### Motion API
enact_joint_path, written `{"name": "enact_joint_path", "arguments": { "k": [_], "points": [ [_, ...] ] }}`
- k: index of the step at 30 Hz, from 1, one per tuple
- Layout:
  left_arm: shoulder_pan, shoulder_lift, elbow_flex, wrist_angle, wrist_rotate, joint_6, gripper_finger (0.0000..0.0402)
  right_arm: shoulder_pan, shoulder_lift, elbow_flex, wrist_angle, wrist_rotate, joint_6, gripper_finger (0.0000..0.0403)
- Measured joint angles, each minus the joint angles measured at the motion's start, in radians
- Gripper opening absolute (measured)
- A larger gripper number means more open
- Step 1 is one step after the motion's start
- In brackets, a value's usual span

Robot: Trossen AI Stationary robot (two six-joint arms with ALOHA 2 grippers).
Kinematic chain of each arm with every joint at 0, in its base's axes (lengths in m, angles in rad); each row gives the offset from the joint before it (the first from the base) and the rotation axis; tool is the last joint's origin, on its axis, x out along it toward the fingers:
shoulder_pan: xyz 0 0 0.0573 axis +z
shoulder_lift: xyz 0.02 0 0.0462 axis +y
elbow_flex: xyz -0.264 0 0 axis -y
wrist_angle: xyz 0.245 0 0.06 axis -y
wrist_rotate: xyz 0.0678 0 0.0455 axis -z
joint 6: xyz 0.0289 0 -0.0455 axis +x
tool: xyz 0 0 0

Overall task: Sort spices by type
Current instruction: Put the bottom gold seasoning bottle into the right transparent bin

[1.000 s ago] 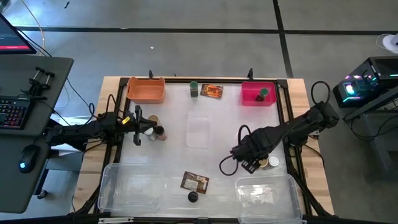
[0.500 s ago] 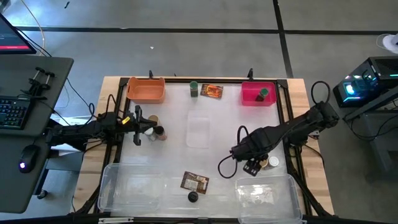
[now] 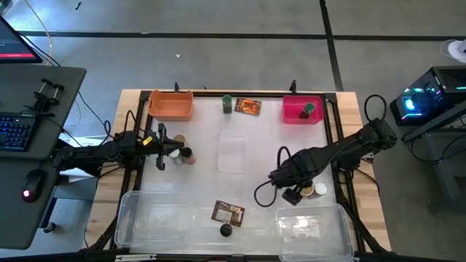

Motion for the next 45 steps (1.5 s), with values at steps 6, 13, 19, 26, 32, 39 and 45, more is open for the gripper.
{"name": "enact_joint_path", "arguments": {
  "k": [6, 13, 19, 26, 32, 39, 45],
  "points": [
    [0.0, 0.0, 0.0, 0.0, 0.0, 0.0, 0.0001, 0.0, 0.0, 0.0, 0.002, -0.001, -0.049, 0.0377],
    [0.0, 0.0, 0.0, 0.0, 0.0, 0.0, 0.0001, -0.004, -0.001, -0.022, -0.043, 0.018, -0.116, 0.0377],
    [0.0, 0.0, 0.0, 0.0, 0.0, 0.0, 0.0001, -0.004, -0.001, -0.075, -0.02, -0.031, -0.173, 0.0377],
    [0.0, 0.0, 0.0, 0.0, 0.0, 0.0, 0.0001, -0.004, -0.001, -0.076, -0.016, -0.006, -0.208, 0.0377],
    [0.0, 0.0, 0.0, 0.0, 0.0, 0.0, 0.0001, -0.004, -0.001, -0.112, 0.007, -0.027, -0.205, 0.0377],
    [0.0, 0.0, 0.0, 0.0, 0.0, 0.0, 0.0001, -0.005, 0.0, -0.183, 0.035, -0.066, -0.203, 0.0377],
    [0.0, 0.0, 0.0, 0.0, 0.0, 0.0, 0.0001, -0.005, 0.0, -0.183, 0.073, -0.038, -0.21, 0.0377]
  ]
}}
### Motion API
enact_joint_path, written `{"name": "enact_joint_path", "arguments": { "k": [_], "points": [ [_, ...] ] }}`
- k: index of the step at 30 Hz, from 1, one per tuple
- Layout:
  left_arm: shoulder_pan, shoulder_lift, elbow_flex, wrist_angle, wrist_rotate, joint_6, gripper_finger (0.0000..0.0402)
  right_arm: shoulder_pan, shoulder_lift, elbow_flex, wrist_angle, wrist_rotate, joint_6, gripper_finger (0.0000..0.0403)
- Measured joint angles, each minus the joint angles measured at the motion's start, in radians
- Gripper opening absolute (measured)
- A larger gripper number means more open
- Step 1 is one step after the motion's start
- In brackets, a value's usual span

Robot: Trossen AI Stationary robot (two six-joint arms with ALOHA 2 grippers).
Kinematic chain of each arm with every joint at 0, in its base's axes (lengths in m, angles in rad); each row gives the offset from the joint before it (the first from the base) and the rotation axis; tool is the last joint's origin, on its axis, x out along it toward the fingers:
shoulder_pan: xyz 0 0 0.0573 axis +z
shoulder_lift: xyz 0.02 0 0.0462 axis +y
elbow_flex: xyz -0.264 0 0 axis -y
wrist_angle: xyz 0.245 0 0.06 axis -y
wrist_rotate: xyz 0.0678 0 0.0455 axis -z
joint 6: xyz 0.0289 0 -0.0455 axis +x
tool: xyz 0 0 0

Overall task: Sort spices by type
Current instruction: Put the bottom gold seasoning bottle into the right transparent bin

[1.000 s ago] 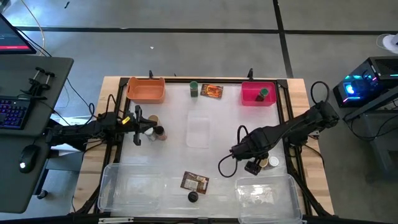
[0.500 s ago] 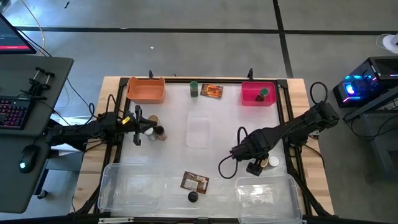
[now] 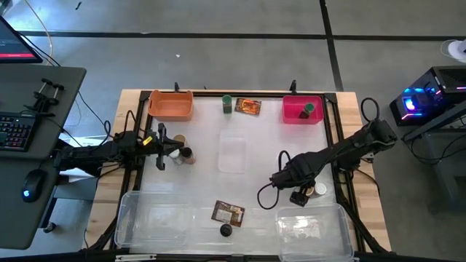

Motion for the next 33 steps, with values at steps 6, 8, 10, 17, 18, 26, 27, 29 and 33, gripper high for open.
{"name": "enact_joint_path", "arguments": {
  "k": [6, 8, 10, 17, 18, 26, 27, 29, 33],
  "points": [
    [0.0, 0.0, 0.0, 0.0, 0.0, 0.0, 0.0001, 0.002, 0.0, 0.0, 0.014, 0.013, 0.0, 0.0363],
    [0.0, 0.0, 0.0, 0.0, 0.0, 0.0, 0.0001, 0.002, 0.0, 0.0, 0.013, 0.013, 0.0, 0.035],
    [0.0, 0.0, 0.0, 0.0, 0.0, 0.0, 0.0001, 0.002, 0.0, 0.0, 0.013, 0.012, 0.0, 0.0335],
    [0.0, 0.0, 0.0, 0.0, 0.0, 0.0, 0.0001, 0.002, 0.0, 0.0, 0.011, 0.016, 0.0, 0.0283],
    [0.0, 0.0, 0.0, 0.0, 0.0, 0.0, 0.0001, 0.002, 0.0, 0.0, 0.008, 0.017, 0.0, 0.0275],
    [0.0, 0.0, 0.0, 0.0, 0.0, 0.0, 0.0001, 0.001, 0.0, 0.042, -0.081, 0.07, -0.029, 0.0273],
    [0.0, 0.0, 0.0, 0.0, 0.0, 0.0, 0.0001, 0.001, -0.001, 0.063, -0.111, 0.09, -0.044, 0.0273],
    [0.0, 0.0, 0.0, 0.0, 0.0, 0.0, 0.0001, -0.003, -0.003, 0.118, -0.179, 0.14, -0.066, 0.0273],
    [0.0, 0.0, 0.0, 0.0, 0.0, 0.0, 0.0001, -0.033, -0.026, 0.257, -0.213, 0.195, -0.09, 0.0273]
  ]
}}
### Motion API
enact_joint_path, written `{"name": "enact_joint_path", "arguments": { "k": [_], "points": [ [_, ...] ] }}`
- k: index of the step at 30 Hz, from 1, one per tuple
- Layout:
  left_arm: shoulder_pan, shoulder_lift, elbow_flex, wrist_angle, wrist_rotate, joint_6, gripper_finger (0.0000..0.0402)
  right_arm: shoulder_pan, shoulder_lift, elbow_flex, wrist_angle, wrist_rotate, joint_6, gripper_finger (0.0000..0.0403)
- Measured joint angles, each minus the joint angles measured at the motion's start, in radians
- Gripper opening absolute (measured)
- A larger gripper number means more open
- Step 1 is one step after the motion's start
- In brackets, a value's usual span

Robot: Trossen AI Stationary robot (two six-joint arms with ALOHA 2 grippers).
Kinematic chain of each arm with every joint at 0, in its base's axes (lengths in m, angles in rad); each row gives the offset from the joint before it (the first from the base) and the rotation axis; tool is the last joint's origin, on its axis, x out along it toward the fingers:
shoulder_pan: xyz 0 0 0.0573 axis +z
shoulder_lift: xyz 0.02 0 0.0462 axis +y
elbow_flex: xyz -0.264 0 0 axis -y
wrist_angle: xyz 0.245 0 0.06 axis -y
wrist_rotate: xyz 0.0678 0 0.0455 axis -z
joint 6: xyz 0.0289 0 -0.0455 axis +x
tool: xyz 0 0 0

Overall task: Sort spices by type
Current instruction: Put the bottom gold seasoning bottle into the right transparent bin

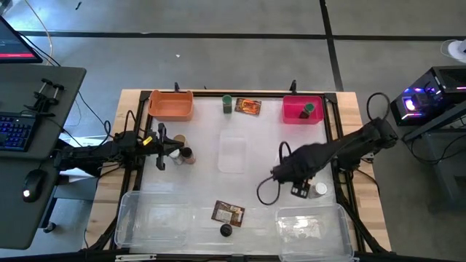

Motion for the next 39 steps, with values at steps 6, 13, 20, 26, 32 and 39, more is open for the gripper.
{"name": "enact_joint_path", "arguments": {
  "k": [6, 13, 20, 26, 32, 39],
  "points": [
    [0.0, 0.0, 0.0, 0.0, 0.0, 0.0, 0.0001, -0.031, -0.02, 0.275, 0.003, 0.034, 0.098, 0.0273],
    [0.0, 0.0, 0.0, 0.0, 0.0, 0.0, 0.0001, 0.024, -0.022, 0.512, 0.069, 0.004, 0.318, 0.0273],
    [0.0, 0.0, 0.0, 0.0, 0.0, 0.0, 0.0001, 0.141, -0.021, 0.575, 0.137, -0.122, 0.498, 0.0273],
    [0.0, 0.0, 0.0, 0.0, 0.0, 0.0, 0.0001, 0.302, -0.002, 0.572, 0.125, -0.173, 0.593, 0.0273],
    [0.0, 0.0, 0.0, 0.0, 0.0, 0.0, 0.0001, 0.498, 0.048, 0.57, -0.002, -0.165, 0.667, 0.0273],
    [0.0, 0.0, 0.0, 0.0, 0.0, 0.0, 0.0001, 0.604, 0.104, 0.468, -0.005, -0.182, 0.667, 0.0273]
  ]
}}
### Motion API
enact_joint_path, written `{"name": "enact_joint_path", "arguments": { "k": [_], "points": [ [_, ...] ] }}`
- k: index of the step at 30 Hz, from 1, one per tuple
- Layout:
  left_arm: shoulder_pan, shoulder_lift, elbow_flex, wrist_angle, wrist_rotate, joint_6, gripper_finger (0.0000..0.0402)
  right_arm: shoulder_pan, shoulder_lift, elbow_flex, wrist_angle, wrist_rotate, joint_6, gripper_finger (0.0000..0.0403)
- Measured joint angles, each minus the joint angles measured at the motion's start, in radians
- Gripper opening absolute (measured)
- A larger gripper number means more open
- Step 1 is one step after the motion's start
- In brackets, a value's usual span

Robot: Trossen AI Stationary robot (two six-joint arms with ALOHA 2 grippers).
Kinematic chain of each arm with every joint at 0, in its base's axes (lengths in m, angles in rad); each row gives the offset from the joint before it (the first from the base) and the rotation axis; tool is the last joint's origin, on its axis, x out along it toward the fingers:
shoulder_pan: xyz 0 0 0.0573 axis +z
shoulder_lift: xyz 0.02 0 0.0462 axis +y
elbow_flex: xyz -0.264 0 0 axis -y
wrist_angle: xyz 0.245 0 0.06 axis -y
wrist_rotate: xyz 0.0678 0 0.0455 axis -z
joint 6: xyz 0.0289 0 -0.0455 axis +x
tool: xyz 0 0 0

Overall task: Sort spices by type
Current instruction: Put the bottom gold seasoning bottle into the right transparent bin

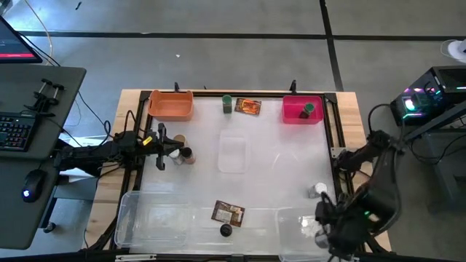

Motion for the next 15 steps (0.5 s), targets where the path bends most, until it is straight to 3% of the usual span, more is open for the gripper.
{"name": "enact_joint_path", "arguments": {
  "k": [9, 12, 15],
  "points": [
    [0.0, 0.0, 0.0, 0.0, 0.0, 0.0, 0.0001, -0.004, 0.069, -0.141, 0.014, -0.068, -0.01, 0.0273],
    [0.0, 0.0, 0.0, 0.0, 0.0, 0.0, 0.0001, -0.023, 0.069, -0.1, 0.023, 0.002, -0.037, 0.0273],
    [0.0, 0.0, 0.0, 0.0, 0.0, 0.0, 0.0001, -0.065, 0.068, 0.015, 0.0, 0.143, -0.054, 0.0273]
  ]
}}
